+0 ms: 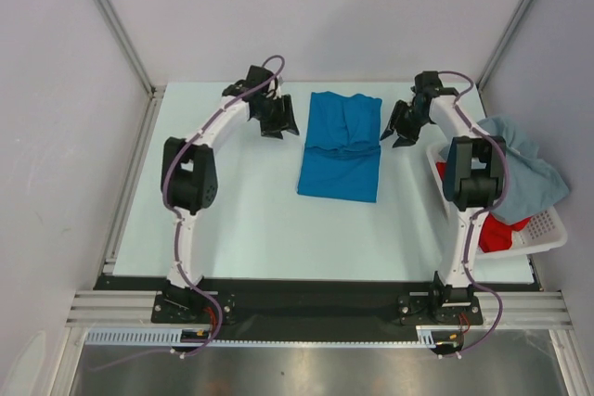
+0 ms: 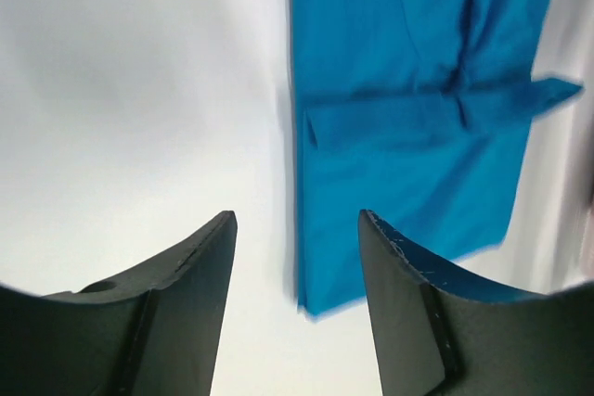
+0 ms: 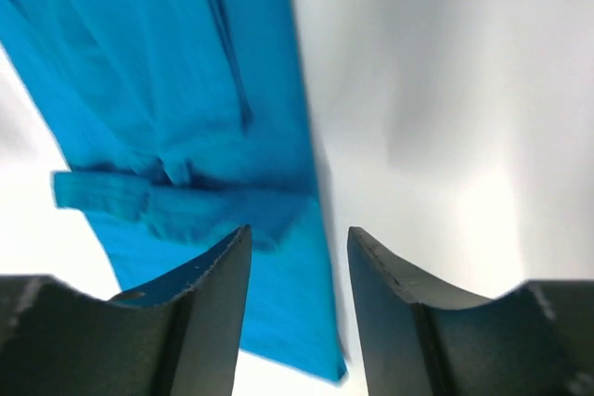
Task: Fold and stack the t-shirts
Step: Fold the tshirt
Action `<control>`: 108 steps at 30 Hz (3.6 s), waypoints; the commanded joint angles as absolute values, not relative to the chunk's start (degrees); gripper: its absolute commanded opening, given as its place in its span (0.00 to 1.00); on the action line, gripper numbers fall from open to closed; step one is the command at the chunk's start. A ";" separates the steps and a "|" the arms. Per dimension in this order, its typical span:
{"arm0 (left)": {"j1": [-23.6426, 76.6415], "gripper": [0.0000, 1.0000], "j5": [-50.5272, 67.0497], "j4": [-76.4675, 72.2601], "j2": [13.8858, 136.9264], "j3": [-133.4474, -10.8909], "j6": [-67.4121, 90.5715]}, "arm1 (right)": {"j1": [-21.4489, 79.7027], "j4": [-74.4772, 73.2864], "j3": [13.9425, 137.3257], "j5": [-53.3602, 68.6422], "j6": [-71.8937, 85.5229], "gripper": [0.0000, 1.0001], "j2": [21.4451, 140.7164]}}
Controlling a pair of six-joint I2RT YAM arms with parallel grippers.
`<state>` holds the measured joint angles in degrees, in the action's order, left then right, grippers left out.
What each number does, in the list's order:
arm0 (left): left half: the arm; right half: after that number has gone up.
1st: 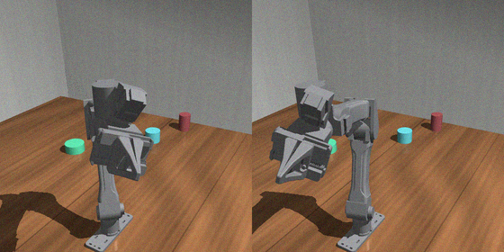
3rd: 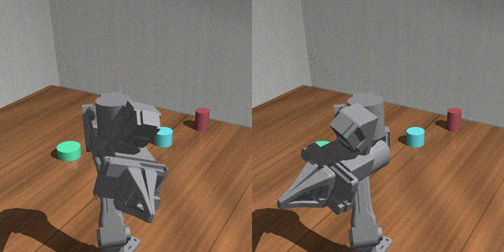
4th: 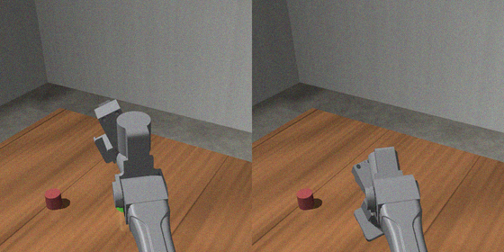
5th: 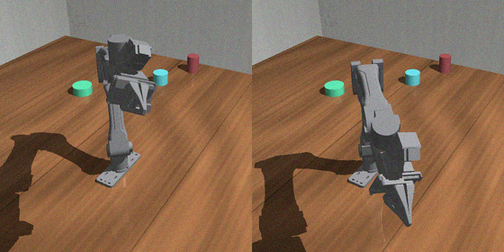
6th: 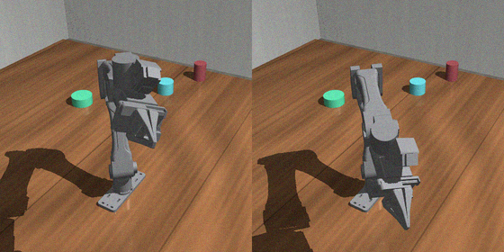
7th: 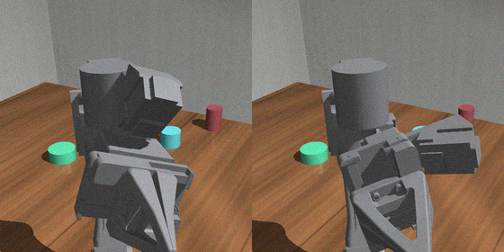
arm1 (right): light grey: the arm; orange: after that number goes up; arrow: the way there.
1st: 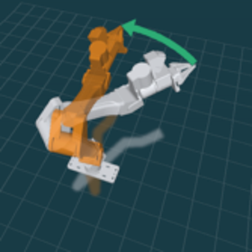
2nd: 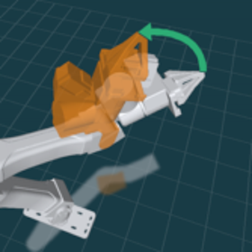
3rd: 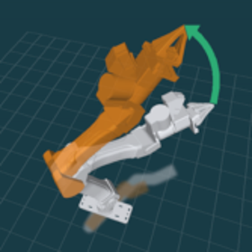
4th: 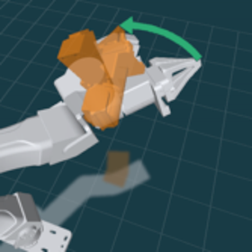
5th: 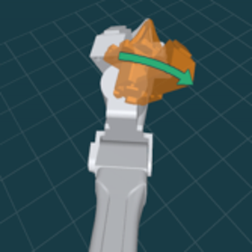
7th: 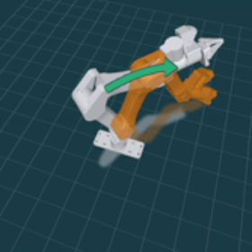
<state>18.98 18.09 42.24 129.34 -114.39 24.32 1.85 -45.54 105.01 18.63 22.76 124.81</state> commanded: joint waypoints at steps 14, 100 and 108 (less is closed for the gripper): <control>22.06 0.58 23.38 34.19 91.59 -71.11 15.65 | 25.84 -38.23 86.04 -10.37 37.27 0.77 109.24; 24.87 0.19 32.70 24.34 117.26 -76.90 19.87 | 5.62 -39.46 65.65 16.17 15.29 0.00 103.03; 25.84 0.29 34.52 24.09 110.56 -78.05 18.81 | 10.54 -35.95 68.99 20.91 19.85 0.00 100.80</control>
<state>25.74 33.41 24.16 113.58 -76.20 21.26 8.69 -38.41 66.67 20.25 17.93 101.41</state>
